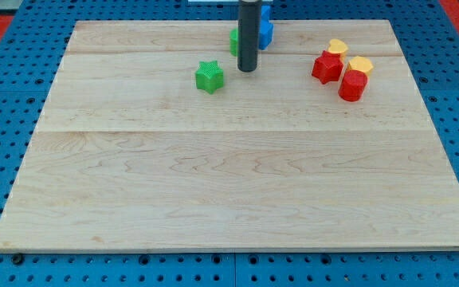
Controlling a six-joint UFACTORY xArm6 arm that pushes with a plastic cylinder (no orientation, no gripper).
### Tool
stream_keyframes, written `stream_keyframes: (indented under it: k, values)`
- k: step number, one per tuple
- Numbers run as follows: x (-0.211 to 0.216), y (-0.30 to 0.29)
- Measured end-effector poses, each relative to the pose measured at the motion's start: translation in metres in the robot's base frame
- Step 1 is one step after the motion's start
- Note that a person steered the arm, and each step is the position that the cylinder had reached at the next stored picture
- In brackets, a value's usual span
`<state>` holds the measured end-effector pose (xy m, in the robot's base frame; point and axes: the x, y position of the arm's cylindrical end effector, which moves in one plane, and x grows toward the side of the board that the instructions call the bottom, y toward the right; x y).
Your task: Move the green blocks parallel left to the red blocks
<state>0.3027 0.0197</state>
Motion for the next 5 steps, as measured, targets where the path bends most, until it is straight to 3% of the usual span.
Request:
stream_keyframes:
  k: [1, 2, 3, 4, 5]
  values:
    - [-0.006, 0.012]
    - [-0.031, 0.074]
    - [-0.087, 0.097]
    - [-0.111, 0.095]
    - [-0.111, 0.053]
